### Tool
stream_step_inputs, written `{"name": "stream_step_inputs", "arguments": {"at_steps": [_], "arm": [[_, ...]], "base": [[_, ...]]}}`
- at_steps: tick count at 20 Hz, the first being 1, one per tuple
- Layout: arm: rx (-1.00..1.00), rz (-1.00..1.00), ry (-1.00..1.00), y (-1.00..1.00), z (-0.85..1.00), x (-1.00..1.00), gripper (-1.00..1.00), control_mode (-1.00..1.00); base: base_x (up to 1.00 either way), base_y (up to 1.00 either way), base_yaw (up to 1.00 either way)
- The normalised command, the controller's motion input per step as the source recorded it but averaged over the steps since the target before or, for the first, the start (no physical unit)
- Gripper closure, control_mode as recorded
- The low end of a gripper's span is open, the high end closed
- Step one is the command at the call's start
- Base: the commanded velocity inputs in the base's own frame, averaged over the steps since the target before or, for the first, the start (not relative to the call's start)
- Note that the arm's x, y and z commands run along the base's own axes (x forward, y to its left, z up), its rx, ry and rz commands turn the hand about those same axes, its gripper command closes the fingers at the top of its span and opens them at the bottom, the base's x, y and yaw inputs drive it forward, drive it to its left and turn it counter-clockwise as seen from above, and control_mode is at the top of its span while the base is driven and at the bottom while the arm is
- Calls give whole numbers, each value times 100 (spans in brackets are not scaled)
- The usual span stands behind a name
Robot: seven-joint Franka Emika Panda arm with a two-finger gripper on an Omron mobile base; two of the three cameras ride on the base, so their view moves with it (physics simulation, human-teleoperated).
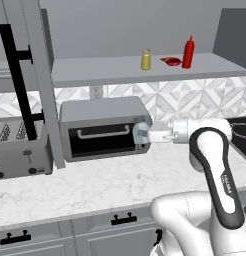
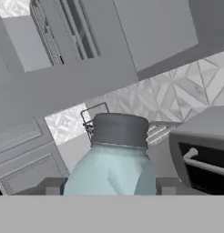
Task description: Put the shaker and condiment bottle from the counter next to their counterparts in the cabinet.
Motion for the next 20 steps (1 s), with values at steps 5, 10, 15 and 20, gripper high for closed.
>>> {"name": "stream_step_inputs", "arguments": {"at_steps": [5,10,15,20], "arm": [[0,-24,-16,0,72,-52,100,-100],[0,-31,-14,0,49,-34,100,-100],[0,-29,-11,-4,63,-11,100,-100],[0,-28,-2,-33,34,0,100,-100]], "base": [[0,0,0],[0,0,0],[0,0,0],[0,0,0]]}}
